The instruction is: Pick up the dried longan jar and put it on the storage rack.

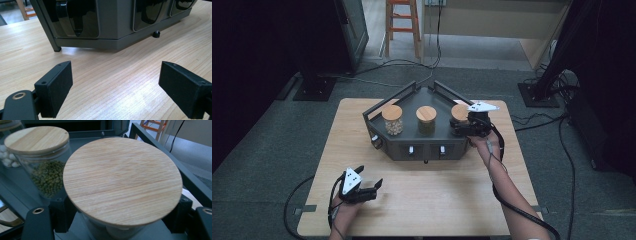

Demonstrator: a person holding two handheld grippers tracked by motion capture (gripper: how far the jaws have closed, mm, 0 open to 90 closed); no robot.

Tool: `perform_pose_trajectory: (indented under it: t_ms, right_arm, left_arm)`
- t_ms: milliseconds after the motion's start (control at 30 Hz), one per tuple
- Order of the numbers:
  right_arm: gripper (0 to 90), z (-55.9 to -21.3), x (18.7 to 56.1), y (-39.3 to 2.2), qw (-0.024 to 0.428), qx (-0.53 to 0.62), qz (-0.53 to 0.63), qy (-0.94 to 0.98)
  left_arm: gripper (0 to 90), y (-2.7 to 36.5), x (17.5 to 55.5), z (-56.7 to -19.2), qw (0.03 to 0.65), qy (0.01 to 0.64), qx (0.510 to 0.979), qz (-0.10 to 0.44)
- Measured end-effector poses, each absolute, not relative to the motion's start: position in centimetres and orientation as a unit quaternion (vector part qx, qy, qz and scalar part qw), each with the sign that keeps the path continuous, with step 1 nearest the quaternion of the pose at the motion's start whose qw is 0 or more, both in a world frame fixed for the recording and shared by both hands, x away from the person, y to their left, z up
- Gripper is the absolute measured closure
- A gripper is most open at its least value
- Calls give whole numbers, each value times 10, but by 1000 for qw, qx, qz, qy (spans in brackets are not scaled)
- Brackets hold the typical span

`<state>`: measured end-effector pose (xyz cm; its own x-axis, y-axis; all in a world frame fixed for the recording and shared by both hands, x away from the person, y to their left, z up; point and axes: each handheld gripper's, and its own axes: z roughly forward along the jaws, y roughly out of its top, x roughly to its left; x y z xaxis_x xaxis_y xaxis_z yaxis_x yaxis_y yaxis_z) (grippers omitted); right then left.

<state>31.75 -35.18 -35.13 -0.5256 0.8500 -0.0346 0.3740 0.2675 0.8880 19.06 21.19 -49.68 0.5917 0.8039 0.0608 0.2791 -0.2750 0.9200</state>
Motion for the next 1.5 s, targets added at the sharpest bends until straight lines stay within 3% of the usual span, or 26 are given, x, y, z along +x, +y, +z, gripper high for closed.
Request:
perform_pose_trajectory:
  t_ms: [1067, 1500]
  right_arm:
    - [248, -366, 327, -352, 265, 426, 452, 738]
    - [138, -373, 321, -355, 266, 414, 464, 737]
  left_arm:
    - [118, 210, 191, -497, 480, 357, 754, 271]
    - [118, 209, 192, -497, 478, 357, 756, 270]
